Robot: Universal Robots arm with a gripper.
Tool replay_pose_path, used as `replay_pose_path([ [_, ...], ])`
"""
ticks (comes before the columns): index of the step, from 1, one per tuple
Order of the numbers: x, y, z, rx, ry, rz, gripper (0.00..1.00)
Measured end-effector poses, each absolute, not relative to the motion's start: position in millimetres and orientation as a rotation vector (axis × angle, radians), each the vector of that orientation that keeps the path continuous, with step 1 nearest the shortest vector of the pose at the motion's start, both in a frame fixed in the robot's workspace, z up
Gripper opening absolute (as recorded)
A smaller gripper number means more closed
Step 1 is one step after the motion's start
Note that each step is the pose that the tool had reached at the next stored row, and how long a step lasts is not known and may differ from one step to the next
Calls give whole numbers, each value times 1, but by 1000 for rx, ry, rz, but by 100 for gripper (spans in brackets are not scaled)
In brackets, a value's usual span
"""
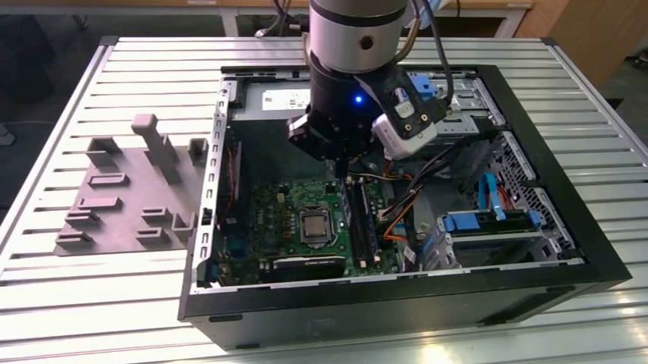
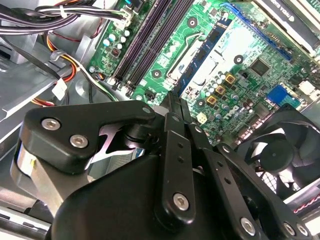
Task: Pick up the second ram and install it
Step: 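Insert the second ram into the second slot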
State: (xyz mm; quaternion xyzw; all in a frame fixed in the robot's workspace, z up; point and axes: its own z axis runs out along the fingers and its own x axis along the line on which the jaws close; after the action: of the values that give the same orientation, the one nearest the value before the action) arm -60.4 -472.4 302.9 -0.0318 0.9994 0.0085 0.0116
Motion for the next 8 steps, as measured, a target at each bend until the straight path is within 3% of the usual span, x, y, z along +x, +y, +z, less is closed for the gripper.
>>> replay_pose_path([
  [8,-60,-472,300,-98,3117,27,11],
])
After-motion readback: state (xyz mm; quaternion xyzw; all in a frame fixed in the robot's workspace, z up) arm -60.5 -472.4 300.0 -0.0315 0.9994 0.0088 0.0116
